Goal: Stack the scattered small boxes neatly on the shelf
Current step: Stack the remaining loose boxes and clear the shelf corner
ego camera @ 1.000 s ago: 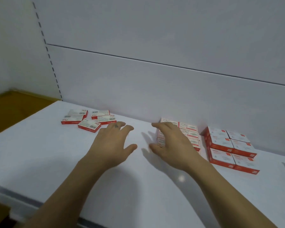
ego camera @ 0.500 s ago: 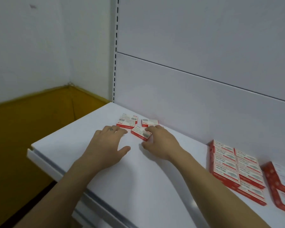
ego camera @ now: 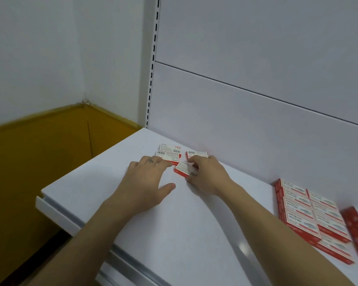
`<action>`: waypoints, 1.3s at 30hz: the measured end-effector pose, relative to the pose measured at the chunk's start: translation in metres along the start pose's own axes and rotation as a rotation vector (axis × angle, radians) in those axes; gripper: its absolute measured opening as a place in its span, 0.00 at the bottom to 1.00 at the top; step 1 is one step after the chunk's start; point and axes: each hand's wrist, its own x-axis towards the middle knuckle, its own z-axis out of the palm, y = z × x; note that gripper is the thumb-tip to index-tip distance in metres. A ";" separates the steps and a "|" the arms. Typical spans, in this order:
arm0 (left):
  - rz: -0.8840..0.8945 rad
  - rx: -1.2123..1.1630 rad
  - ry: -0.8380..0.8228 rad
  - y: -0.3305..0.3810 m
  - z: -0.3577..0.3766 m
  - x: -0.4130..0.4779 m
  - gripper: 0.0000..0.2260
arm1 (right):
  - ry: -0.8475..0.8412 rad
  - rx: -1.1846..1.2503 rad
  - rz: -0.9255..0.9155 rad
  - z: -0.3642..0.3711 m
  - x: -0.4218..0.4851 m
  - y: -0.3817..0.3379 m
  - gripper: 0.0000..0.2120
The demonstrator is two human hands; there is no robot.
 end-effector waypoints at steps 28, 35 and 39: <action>0.428 -0.205 0.003 0.304 0.063 0.003 0.24 | 0.354 -0.073 0.069 -0.116 -0.233 0.225 0.30; 0.408 -0.466 -0.044 0.364 0.083 0.012 0.12 | 0.433 -0.058 0.092 -0.124 -0.259 0.269 0.25; 0.372 -0.583 0.009 0.380 0.096 0.008 0.13 | 0.498 0.098 0.211 -0.121 -0.270 0.286 0.26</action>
